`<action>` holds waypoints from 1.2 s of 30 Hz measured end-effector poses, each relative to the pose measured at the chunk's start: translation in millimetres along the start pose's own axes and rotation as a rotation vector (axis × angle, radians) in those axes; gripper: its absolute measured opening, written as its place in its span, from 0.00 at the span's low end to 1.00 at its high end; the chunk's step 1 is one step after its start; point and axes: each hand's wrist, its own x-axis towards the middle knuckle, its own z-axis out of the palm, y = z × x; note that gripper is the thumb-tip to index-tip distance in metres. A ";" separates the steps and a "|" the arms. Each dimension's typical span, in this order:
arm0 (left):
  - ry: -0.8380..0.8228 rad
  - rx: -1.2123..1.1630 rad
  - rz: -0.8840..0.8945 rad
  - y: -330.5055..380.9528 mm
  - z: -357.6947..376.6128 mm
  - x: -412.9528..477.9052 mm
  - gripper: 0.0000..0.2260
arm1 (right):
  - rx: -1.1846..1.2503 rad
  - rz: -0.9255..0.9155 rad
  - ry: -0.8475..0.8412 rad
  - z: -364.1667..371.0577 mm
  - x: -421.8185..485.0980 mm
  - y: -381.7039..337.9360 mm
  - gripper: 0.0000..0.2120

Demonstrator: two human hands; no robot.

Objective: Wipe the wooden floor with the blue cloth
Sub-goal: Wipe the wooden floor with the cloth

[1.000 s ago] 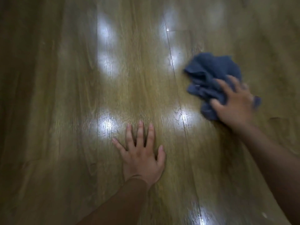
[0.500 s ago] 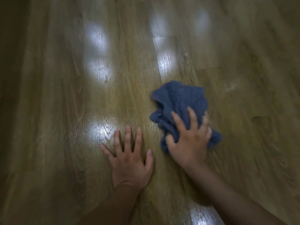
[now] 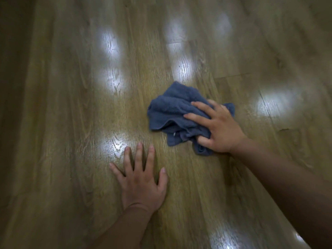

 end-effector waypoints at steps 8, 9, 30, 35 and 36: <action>-0.006 -0.002 0.013 -1.8 1.0 0.9 0.32 | 0.043 0.702 0.155 -12.1 -70.3 26.1 0.34; -0.011 -0.004 0.013 -2.2 0.8 1.3 0.32 | 0.044 0.762 0.170 -10.9 -85.4 20.4 0.34; 0.005 0.031 -0.040 -1.1 2.8 -0.6 0.34 | -0.101 0.763 0.448 19.6 -224.9 -69.6 0.26; 0.025 0.033 -0.047 1.5 4.0 0.2 0.34 | -0.094 0.785 0.422 29.2 -233.6 -64.4 0.26; 0.024 0.037 -0.045 1.3 4.2 0.3 0.33 | -0.090 0.785 0.420 31.7 -235.3 -63.4 0.27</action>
